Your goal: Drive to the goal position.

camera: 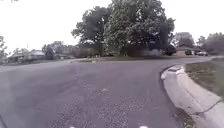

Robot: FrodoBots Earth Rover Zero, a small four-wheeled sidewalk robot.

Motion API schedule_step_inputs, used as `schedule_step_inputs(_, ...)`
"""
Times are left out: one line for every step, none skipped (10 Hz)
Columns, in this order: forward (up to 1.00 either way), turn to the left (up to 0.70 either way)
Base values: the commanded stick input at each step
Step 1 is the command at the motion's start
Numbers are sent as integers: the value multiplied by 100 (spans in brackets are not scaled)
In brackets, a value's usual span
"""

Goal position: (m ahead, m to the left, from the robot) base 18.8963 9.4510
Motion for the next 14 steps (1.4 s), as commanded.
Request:
schedule_step_inputs(4,0)
schedule_step_inputs(4,0)
schedule_step_inputs(4,0)
schedule_step_inputs(4,0)
schedule_step_inputs(4,0)
schedule_step_inputs(4,0)
schedule_step_inputs(4,0)
schedule_step_inputs(4,0)
schedule_step_inputs(4,0)
schedule_step_inputs(4,0)
schedule_step_inputs(4,0)
schedule_step_inputs(4,0)
schedule_step_inputs(4,0)
schedule_step_inputs(4,0)
